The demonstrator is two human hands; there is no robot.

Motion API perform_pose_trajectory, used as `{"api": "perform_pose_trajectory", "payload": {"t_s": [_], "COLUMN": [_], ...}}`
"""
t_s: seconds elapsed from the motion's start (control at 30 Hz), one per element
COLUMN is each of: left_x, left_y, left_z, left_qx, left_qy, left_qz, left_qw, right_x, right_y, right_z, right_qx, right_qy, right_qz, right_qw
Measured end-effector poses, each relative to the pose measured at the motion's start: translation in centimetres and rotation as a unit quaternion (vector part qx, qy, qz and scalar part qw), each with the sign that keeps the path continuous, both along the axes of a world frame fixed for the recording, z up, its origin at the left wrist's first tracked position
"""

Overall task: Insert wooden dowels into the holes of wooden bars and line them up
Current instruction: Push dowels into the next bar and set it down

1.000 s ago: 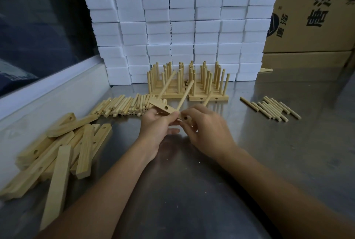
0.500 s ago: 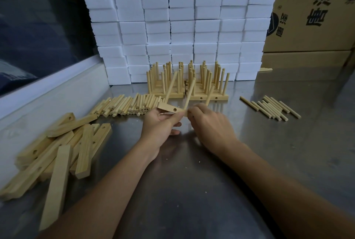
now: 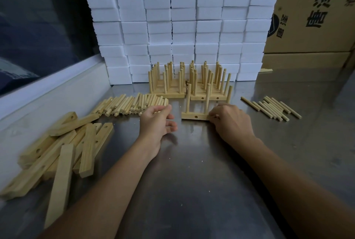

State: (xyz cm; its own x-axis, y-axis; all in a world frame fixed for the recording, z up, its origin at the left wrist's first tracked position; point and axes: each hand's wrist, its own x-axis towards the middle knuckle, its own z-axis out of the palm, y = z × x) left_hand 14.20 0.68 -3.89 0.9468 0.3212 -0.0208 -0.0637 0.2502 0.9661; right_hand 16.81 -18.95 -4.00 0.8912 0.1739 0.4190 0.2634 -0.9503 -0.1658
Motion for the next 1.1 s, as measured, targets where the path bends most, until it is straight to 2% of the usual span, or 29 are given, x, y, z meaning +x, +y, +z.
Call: {"api": "perform_pose_trajectory", "payload": {"t_s": [0.13,0.4,0.77,1.1], "left_x": [0.1,0.1,0.3,0.2], "left_y": [0.0,0.2,0.1,-0.2], "left_z": [-0.1,-0.4,-0.7,-0.6], "left_qx": [0.001,0.044,0.075,0.085], "left_qy": [0.002,-0.011,-0.011,-0.009], "left_qz": [0.001,0.009,-0.001,-0.007], "left_qw": [1.000,0.999,0.997,0.996], "right_x": [0.2,1.2,5.4,6.8], "right_y": [-0.2,0.3,0.5,0.4], "right_z": [0.0,-0.7,-0.3,-0.7], "right_qx": [0.034,0.032,-0.004,-0.010], "right_qy": [0.012,0.009,0.120,0.160], "right_qz": [-0.011,-0.037,-0.063,-0.071], "right_qw": [0.999,0.999,0.991,0.984]}}
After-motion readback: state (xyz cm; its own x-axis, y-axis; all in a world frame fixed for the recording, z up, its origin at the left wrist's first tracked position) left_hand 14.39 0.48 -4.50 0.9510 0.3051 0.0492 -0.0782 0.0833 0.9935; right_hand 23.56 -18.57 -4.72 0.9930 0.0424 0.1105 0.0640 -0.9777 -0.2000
